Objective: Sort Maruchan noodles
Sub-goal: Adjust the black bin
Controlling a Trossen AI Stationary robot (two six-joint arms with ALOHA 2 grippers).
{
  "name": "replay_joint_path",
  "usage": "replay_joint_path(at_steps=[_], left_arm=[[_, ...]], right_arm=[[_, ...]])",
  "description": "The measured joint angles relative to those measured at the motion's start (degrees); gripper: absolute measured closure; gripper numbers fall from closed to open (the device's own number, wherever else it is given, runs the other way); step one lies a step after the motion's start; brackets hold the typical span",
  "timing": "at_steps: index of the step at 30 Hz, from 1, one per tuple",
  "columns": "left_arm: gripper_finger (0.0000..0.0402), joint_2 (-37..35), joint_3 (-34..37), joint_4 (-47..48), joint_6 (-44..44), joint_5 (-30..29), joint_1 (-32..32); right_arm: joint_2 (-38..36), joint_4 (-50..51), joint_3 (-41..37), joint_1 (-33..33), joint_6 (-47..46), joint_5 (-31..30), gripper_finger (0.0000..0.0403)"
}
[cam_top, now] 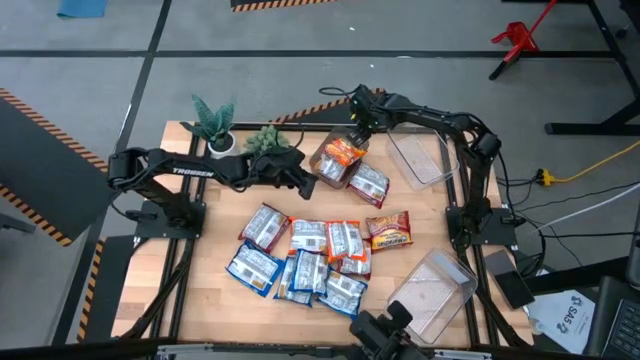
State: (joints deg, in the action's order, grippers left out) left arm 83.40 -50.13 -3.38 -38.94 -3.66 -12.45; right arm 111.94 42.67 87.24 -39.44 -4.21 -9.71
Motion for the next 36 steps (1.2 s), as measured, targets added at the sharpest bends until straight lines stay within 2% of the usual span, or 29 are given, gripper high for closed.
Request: replay_joint_path(at_steps=[5,17,22,27,29,36], left_arm=[[0.04,0.0,0.0,0.4,0.0,-0.1,0.3],[0.04,0.6,0.0,4.4,1.8,-4.3,0.2],[0.04,0.1,0.0,6.0,4.1,-3.9,0.2],[0.04,0.1,0.0,8.2,6.4,4.2,-0.7],[0.04,0.1,0.0,9.1,6.2,5.1,-0.7],[0.04,1.8,0.0,9.0,5.2,0.3,0.3]], right_arm=[[0.6,3.9,0.0,0.9,-1.3,4.8,0.029],[-3.9,12.7,0.2,11.5,-3.3,3.9,0.0309],[-7.3,9.4,0.3,17.7,-1.7,4.3,0.0309],[-6.9,3.1,-0.3,22.7,8.3,4.6,0.0307],[-6.1,0.3,-1.2,23.3,10.5,6.0,0.0307],[-4.2,-2.2,-1.5,23.2,11.0,6.2,0.0307]])
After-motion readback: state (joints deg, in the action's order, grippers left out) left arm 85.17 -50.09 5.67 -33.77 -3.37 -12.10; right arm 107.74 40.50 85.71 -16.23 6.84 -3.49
